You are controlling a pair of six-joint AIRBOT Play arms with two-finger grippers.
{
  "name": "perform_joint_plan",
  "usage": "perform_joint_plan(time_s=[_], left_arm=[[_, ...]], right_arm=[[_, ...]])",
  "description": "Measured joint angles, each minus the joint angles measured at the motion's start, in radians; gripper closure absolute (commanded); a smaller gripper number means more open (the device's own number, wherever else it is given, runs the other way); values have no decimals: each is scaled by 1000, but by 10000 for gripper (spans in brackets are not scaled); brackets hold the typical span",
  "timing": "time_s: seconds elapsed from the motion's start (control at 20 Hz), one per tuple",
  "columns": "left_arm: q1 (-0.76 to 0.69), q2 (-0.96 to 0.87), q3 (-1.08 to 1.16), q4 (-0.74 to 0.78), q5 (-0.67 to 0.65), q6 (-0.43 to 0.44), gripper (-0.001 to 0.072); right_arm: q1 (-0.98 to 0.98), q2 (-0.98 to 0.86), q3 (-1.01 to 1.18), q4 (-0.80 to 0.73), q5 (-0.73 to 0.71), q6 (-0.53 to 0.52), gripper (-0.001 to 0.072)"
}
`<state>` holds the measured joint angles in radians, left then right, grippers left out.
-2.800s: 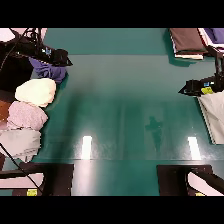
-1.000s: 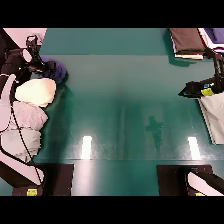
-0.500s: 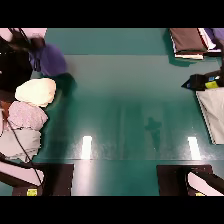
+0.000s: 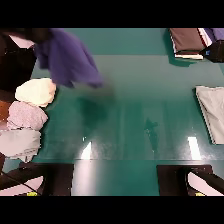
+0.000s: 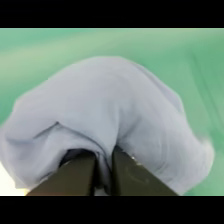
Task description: Fold the shirts.
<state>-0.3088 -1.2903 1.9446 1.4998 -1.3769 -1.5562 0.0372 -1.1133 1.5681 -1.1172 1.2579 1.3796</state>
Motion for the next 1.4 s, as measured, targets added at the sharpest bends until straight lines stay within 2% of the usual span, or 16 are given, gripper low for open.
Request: perform_joint_plan(time_s=[0.1,0.2,0.25,0.3,0.35,0.45,0.6,0.85,1.05,1.2,1.3,1.4], left_arm=[[-98,6,-103,0,1,-25,680],[-187,3,-233,-5,58,-53,678],[-226,-3,-304,-10,106,-64,647],[-256,-10,-368,-19,156,-71,322],[-280,-18,-425,-34,209,-78,72],[-309,-37,-518,-63,293,-87,60],[-285,-42,-545,-57,329,-89,60],[-83,-32,-541,-65,323,-84,60],[63,-74,-631,-229,372,-9,61],[107,-172,-667,-379,399,90,64],[119,-239,-676,-502,422,159,206],[126,-296,-682,-613,452,220,232]], right_arm=[[0,0,10,0,9,0,696],[0,0,15,0,28,0,696],[0,0,17,-1,38,0,696],[0,0,18,-1,46,0,696],[0,0,19,-1,53,0,696],[0,0,19,-2,66,0,696],[0,0,20,-3,74,0,696],[0,0,19,-6,80,0,696],[0,0,19,-8,80,-1,696],[0,0,19,-8,80,-1,696],[0,0,19,-8,80,-1,696],[0,0,19,-8,81,-1,696]])
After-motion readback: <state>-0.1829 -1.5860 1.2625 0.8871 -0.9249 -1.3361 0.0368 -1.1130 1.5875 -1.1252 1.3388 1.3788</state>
